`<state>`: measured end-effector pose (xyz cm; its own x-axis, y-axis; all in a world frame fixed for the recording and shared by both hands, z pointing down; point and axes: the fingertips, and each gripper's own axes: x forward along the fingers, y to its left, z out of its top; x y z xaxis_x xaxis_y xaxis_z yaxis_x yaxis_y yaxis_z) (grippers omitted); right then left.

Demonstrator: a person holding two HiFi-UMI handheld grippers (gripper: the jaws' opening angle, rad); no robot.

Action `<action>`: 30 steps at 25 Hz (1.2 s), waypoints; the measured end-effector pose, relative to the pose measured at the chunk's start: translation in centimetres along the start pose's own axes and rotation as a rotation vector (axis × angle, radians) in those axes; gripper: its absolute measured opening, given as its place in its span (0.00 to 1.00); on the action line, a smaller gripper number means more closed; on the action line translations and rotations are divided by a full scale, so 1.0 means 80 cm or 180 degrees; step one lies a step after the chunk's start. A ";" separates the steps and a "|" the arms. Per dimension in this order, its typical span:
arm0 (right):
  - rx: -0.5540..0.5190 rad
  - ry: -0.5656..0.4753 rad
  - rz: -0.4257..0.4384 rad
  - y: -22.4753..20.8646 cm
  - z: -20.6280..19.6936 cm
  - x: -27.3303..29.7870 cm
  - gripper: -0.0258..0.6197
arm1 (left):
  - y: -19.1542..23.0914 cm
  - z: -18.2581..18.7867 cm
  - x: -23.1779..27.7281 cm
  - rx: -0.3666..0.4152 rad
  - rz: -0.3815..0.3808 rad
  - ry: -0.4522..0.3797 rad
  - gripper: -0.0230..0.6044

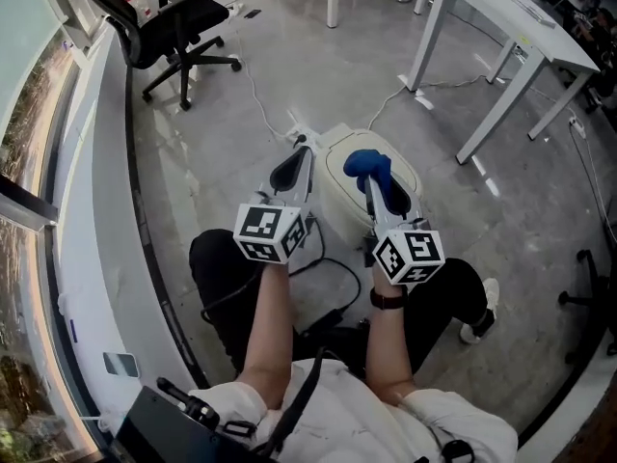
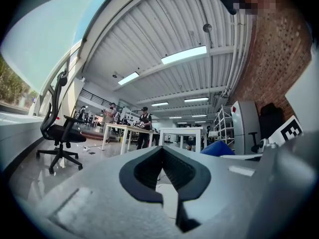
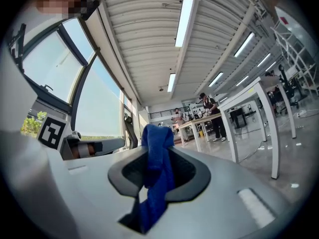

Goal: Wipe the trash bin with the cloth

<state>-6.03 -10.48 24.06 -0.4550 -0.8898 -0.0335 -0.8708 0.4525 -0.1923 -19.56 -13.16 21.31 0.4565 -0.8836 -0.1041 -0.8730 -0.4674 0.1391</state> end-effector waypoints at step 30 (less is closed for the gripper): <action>-0.0781 0.1047 -0.1029 0.032 -0.237 0.177 0.16 | 0.142 -0.100 0.016 -0.0044 -0.0436 0.0255 0.03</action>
<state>-18.23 -20.84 41.73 -0.1557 -0.9389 0.3070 -0.9766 0.1930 0.0949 -27.51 -19.82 30.64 0.5839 -0.8106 -0.0441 -0.7994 -0.5836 0.1426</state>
